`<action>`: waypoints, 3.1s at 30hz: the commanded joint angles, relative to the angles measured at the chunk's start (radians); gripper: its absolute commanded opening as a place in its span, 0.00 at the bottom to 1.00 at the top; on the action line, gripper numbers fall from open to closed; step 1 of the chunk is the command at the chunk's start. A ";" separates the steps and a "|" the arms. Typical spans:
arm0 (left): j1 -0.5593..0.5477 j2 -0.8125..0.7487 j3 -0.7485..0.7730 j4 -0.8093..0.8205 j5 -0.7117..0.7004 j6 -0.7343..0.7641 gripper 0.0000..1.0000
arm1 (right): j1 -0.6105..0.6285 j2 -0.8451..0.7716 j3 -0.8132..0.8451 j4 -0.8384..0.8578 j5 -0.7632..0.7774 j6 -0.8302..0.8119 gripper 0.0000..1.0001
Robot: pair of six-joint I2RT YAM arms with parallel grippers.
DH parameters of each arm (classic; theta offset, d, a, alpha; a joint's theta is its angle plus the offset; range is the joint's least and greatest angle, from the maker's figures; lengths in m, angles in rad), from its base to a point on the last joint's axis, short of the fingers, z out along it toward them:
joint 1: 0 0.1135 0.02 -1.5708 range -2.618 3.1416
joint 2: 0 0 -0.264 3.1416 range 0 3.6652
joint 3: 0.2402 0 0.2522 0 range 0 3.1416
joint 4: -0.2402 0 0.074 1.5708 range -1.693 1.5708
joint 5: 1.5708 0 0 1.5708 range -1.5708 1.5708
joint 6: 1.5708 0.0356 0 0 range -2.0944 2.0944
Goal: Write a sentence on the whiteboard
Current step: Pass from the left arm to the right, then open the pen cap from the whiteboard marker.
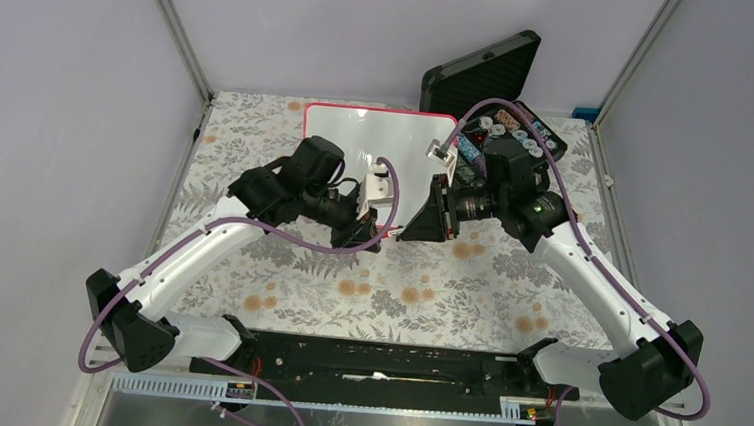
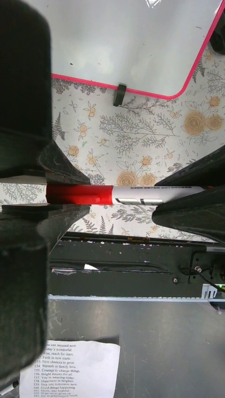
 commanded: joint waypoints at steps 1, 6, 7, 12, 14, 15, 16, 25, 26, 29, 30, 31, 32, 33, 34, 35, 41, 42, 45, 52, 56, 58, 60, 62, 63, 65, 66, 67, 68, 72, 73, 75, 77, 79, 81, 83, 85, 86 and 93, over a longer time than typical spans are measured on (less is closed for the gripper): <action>0.003 0.000 0.038 0.032 0.023 0.016 0.00 | 0.021 -0.003 0.016 -0.001 -0.030 -0.007 0.30; 0.002 -0.004 0.027 0.016 0.025 0.026 0.00 | 0.021 0.004 0.028 -0.002 -0.020 -0.002 0.44; 0.001 -0.003 0.026 0.011 0.026 0.028 0.00 | 0.022 0.006 0.032 -0.002 -0.018 0.000 0.44; 0.001 -0.008 0.006 0.009 0.028 0.027 0.00 | 0.022 0.008 0.037 -0.001 -0.003 0.000 0.40; 0.001 -0.007 0.002 0.008 0.031 0.023 0.00 | 0.021 0.008 0.037 -0.001 0.005 0.006 0.38; 0.001 -0.007 0.002 0.009 0.031 0.021 0.00 | 0.021 0.008 0.038 -0.001 0.008 0.009 0.38; 0.001 -0.006 0.003 0.009 0.031 0.021 0.00 | 0.020 0.010 0.040 0.000 0.011 0.011 0.37; -0.002 -0.006 -0.024 0.009 0.036 0.017 0.00 | 0.016 0.009 0.055 0.004 0.032 0.027 0.40; -0.002 -0.007 -0.029 0.010 0.035 0.016 0.00 | 0.015 0.008 0.054 0.004 0.037 0.026 0.40; -0.002 -0.022 -0.051 0.032 0.021 0.001 0.00 | 0.015 0.003 0.046 0.002 0.037 0.023 0.35; -0.002 -0.024 -0.054 0.037 0.022 0.000 0.00 | 0.015 0.002 0.042 0.003 0.038 0.022 0.33; -0.002 -0.025 -0.050 0.038 0.026 -0.003 0.00 | 0.015 0.001 0.038 0.003 0.040 0.020 0.31; -0.002 -0.022 -0.044 0.039 0.026 -0.010 0.00 | 0.014 -0.001 0.034 0.003 0.040 0.017 0.30; -0.001 -0.018 -0.036 0.038 0.026 -0.016 0.00 | 0.015 0.000 0.030 0.003 0.036 0.014 0.30; -0.001 -0.015 -0.030 0.038 0.027 -0.020 0.00 | 0.015 0.000 0.027 0.002 0.031 0.014 0.31; -0.001 -0.013 -0.025 0.039 0.027 -0.020 0.00 | 0.015 -0.001 0.024 0.003 0.031 0.015 0.32; -0.002 0.004 -0.006 0.054 0.034 -0.047 0.00 | 0.014 -0.002 0.015 0.001 0.026 0.010 0.39; -0.002 0.010 -0.001 0.055 0.038 -0.049 0.00 | 0.016 -0.001 0.015 0.001 0.023 0.010 0.40; -0.002 0.026 0.024 0.055 0.042 -0.051 0.00 | 0.016 0.000 0.017 0.000 0.020 0.008 0.39; -0.007 0.046 0.044 0.065 0.054 -0.061 0.00 | 0.019 0.000 0.017 -0.003 0.019 0.004 0.32; -0.010 0.043 0.037 0.065 0.057 -0.055 0.00 | 0.018 0.000 0.023 -0.007 0.027 0.002 0.17; -0.011 0.038 0.029 0.066 0.053 -0.049 0.00 | 0.019 0.001 0.020 -0.006 0.034 0.003 0.06; -0.009 0.029 0.021 0.064 0.040 -0.048 0.14 | 0.017 -0.001 0.020 -0.007 0.044 0.005 0.00; 0.001 0.013 0.013 0.060 0.026 -0.050 0.32 | 0.017 -0.001 0.023 -0.010 0.045 0.005 0.00; 0.011 0.002 0.006 0.058 0.022 -0.049 0.36 | 0.016 -0.002 0.023 -0.010 0.043 0.007 0.00; 0.029 -0.026 -0.013 0.066 0.018 -0.055 0.40 | 0.013 -0.004 0.025 -0.009 0.044 0.016 0.00; 0.037 -0.046 -0.025 0.075 0.019 -0.059 0.42 | 0.010 -0.004 0.024 -0.007 0.046 0.021 0.00; 0.044 -0.065 -0.038 0.088 0.017 -0.065 0.45 | 0.007 -0.004 0.023 -0.008 0.045 0.023 0.00; 0.050 -0.084 -0.053 0.105 0.017 -0.071 0.47 | 0.007 -0.004 0.022 -0.008 0.043 0.022 0.00; 0.063 -0.112 -0.069 0.122 0.021 -0.074 0.49 | 0.007 -0.003 0.016 -0.001 0.028 0.032 0.00; 0.063 -0.111 -0.070 0.127 0.028 -0.074 0.49 | 0.007 -0.002 0.016 0.004 0.019 0.035 0.00; 0.063 -0.103 -0.072 0.142 0.044 -0.086 0.50 | 0.007 0.000 0.012 0.021 -0.005 0.051 0.00; 0.063 -0.090 -0.071 0.151 0.063 -0.090 0.52 | 0.007 0.002 0.006 0.029 -0.015 0.061 0.00; 0.063 -0.081 -0.072 0.167 0.076 -0.098 0.53 | 0.006 0.001 0.001 0.031 -0.022 0.060 0.00; 0.063 -0.072 -0.073 0.188 0.082 -0.109 0.53 | 0.007 -0.001 -0.006 0.041 -0.040 0.071 0.00; 0.063 -0.064 -0.071 0.199 0.093 -0.115 0.53 | 0.007 -0.003 -0.009 0.049 -0.056 0.078 0.00; 0.063 -0.058 -0.070 0.207 0.106 -0.120 0.52 | 0.007 -0.003 -0.010 0.049 -0.058 0.080 0.00; 0.062 -0.055 -0.070 0.207 0.116 -0.121 0.51 | 0.007 -0.002 -0.011 0.048 -0.059 0.080 0.00; 0.048 -0.045 -0.082 0.208 0.148 -0.124 0.50 | 0.007 -0.002 -0.009 0.055 -0.066 0.086 0.00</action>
